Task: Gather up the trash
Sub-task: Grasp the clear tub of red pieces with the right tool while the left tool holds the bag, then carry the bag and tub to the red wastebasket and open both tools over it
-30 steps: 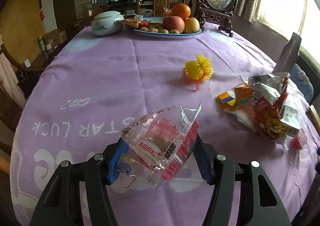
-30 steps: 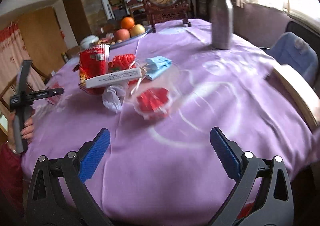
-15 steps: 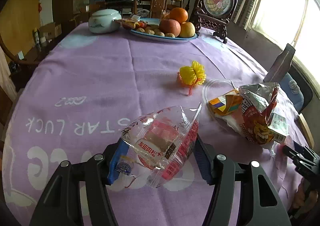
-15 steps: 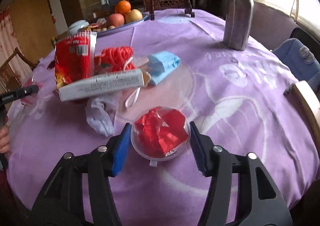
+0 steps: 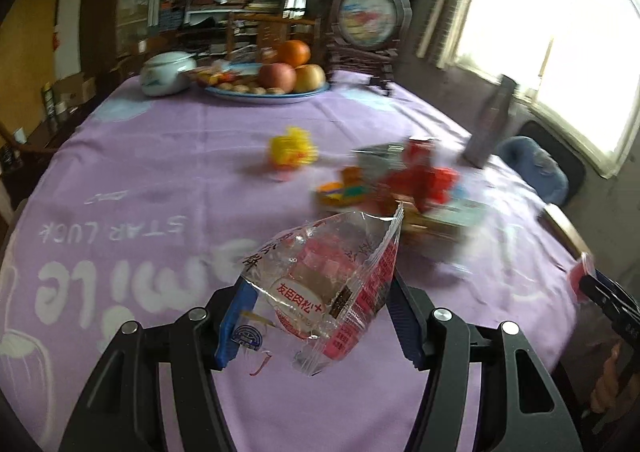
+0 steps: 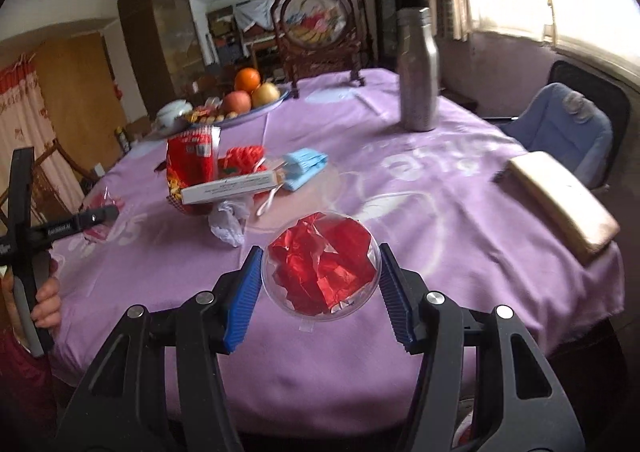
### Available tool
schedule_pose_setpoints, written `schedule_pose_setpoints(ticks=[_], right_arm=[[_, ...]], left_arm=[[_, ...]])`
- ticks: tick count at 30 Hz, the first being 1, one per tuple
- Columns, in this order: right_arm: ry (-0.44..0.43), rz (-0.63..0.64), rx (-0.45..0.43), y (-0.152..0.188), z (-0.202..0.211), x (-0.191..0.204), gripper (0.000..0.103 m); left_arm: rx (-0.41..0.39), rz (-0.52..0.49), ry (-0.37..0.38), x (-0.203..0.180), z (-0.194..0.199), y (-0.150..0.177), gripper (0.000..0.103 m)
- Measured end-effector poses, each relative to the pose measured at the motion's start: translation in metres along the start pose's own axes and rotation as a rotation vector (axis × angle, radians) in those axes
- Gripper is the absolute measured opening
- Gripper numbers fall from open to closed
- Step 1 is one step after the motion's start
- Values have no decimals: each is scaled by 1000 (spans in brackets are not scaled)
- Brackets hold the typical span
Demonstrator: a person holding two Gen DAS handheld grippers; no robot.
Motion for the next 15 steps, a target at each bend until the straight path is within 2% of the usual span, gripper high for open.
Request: schedule_pose_setpoints(ticks=[10,15], right_arm=[[65,-110,-84,47,65,-69,56],[126,-199,-100,80,94,-122,56]], left_arm=[[-9,-188,97,-113,18,22,62],[15,-298,155,-181,12,35,62]])
Point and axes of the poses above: each gripper's, at about its wrist camera, not at the fingertips, and z roughly against the way its jaws point, x to its left, y to its underside, the point moved 4 cm from there along -z, roughly the way its jaws point, and after that the axes turned 15 degrees about x, right-handed, at the moved point
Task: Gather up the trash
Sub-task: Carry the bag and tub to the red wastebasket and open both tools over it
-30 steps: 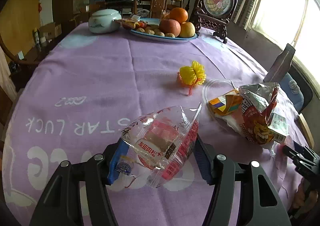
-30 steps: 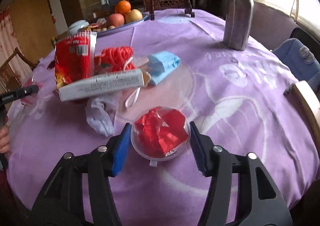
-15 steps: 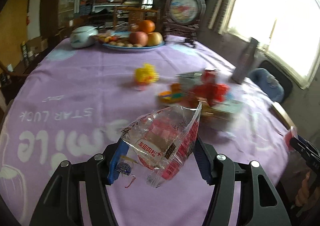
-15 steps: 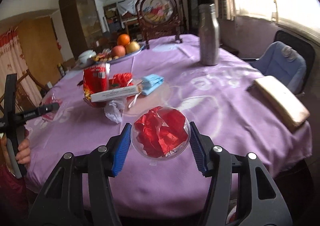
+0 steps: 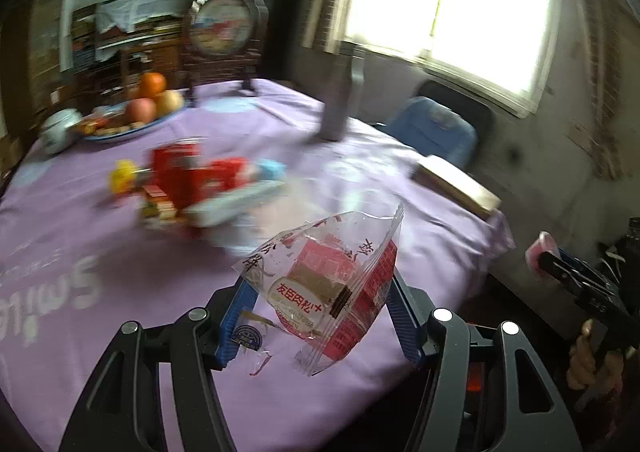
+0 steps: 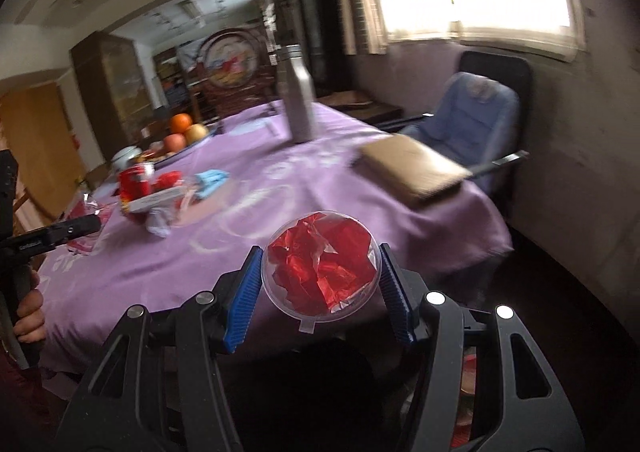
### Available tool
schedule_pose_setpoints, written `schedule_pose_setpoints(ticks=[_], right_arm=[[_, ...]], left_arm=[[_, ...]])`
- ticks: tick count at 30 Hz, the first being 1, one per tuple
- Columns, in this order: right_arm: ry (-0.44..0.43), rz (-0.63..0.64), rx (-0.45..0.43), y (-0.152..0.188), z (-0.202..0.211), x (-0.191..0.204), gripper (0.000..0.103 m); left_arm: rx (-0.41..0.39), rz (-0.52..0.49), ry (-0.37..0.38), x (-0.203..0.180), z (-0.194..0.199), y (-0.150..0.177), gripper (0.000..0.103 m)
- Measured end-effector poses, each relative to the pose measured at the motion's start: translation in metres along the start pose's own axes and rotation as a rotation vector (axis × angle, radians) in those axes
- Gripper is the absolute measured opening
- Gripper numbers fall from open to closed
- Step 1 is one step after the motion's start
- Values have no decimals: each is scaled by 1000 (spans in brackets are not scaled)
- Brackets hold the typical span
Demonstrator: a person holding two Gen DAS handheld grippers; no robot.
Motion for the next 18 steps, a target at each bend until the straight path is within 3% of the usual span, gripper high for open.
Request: schedule_pose_setpoints(ticks=[6,14,16,18], right_arm=[[77,-107,17,31,14,-72,57],[145,-277,158,87,-15,-166,58],[164,-303,203,99,-27,-180,78],[159,-352,245,114,-39,-198,85]], left_arm=[[37,-121,76,-74,-27,-3,62],[131,-271,172,-170,-77,0,62],[164,-305,192,-191,-92,3,62],[194,-338,204,-209,-107,7,62]])
Point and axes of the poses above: each gripper's, at about its wrist camera, not at the fingertips, and z roughly against the way its jaws point, x to its left, y to its underside, the point moved 4 cm from there along -z, roughly the way its jaws point, and after that the axes turned 15 degrees about x, right-handed, at the moved point
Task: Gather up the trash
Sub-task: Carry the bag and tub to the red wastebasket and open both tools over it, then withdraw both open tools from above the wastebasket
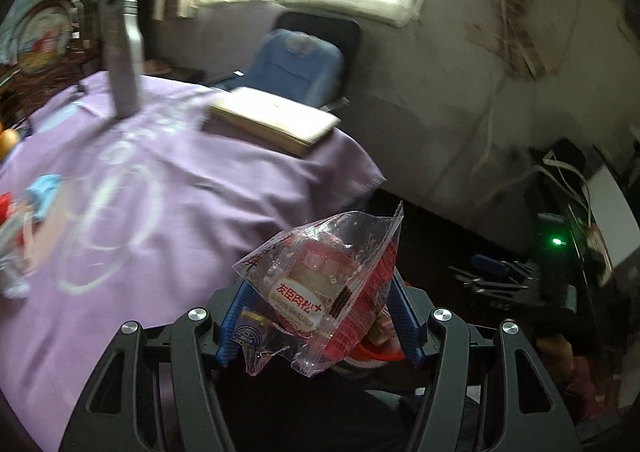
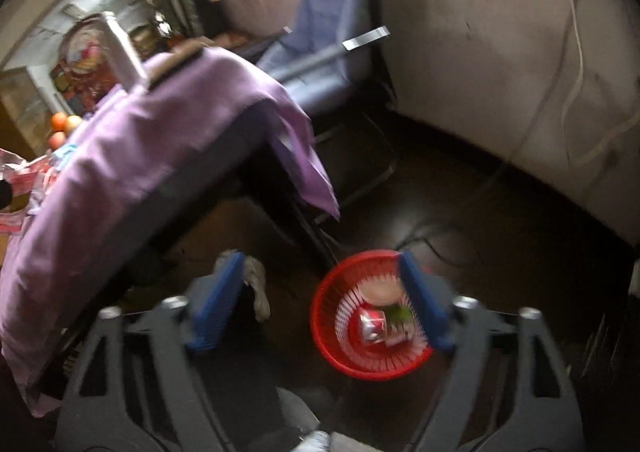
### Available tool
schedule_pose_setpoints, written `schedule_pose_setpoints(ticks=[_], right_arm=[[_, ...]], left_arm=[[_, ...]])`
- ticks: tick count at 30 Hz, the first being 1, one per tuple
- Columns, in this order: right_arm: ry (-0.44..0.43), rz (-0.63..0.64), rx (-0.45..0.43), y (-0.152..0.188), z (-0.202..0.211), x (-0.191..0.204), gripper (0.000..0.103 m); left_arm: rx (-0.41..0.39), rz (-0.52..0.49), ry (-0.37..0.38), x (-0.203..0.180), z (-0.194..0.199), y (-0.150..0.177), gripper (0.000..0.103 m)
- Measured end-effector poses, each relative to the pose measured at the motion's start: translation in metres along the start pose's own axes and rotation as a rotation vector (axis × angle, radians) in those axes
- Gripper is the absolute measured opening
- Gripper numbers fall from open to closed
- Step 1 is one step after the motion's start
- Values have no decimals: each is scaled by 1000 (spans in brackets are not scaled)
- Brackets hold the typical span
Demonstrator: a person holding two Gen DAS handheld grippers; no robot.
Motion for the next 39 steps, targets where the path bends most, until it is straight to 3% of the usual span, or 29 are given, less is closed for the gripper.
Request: schedule_pose_setpoints(ticks=[11,17,19,21,23,27,39], right_arm=[[-59,-218,-41,5,-2,-78,89],[-60,-273,-36,14,-4,-111,89],[-55,-288,-37,15,-7,-119,89],[-54,-303,-35,15,-8,-126,89],[-63,-322,-33,17,-9,-134,89],[-73,-338,-36,18,-10,-140,89],[-85,-269,-61,15,5,-112,89]], left_arm=[[209,-166,71,-85,-113,-17,62],[310,-251,117,-127,-171,-20,62],[350,-277,123,-139,-194,-18,65],[395,-287,101,-146,-216,-15,79],[423,-287,71,-149,-230,-12,87],[436,-277,51,-147,-236,-10,91],[308,-207,-13,-125,-184,-21,94]])
Point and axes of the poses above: each gripper's, at about its wrist camera, not at the fingertips, and z roughly against the way its jaws point, x to its left, y to its underside, the point moved 4 cm from there along -z, roughly the way its jaws point, and after that the axes turned 15 degrees about x, right-handed, at the moved point
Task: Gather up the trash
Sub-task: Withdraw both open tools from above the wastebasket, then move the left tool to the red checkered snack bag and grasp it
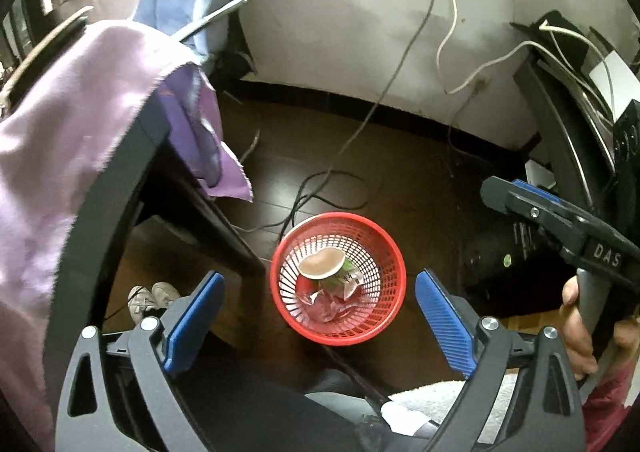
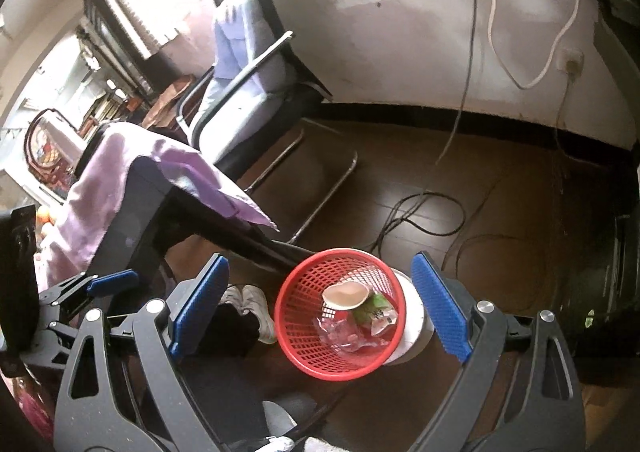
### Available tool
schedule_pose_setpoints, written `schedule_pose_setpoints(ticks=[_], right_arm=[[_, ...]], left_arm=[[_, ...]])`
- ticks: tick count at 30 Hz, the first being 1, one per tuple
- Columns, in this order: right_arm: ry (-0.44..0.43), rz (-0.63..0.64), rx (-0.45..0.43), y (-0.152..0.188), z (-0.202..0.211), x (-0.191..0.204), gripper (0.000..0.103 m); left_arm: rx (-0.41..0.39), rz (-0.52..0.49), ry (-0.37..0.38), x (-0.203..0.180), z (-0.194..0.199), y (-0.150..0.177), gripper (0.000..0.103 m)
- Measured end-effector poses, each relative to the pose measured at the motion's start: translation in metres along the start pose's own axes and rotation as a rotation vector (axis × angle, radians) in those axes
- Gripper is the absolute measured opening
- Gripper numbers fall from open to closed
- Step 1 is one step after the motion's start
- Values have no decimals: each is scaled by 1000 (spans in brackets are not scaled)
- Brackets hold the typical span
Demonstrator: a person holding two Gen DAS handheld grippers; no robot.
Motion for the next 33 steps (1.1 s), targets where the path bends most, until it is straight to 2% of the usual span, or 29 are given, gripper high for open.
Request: schedule_pose_setpoints(ticks=[12,23,27,33], right_arm=[[42,138,-63,8,35,59,91],[52,277,-102,22,60,127,93],[57,353,-106,32,61,162,96],[55,459,-65,46,43,214,96]], left_arm=[[-146,59,-24,26,67,34,96],[-277,179,-65,77,127,82,97],[-302,265,-126,121,147,108,97],[-328,503,-271,238,184,161,97]])
Point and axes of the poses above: each gripper's, at about its wrist camera, not at the fingertips, and z roughly against the way its jaws point, x to its left, y to its underside, the point moved 4 cm from there along -z, roughly the way its jaws point, and after that the axes turned 15 degrees about x, right-handed, at the moved point
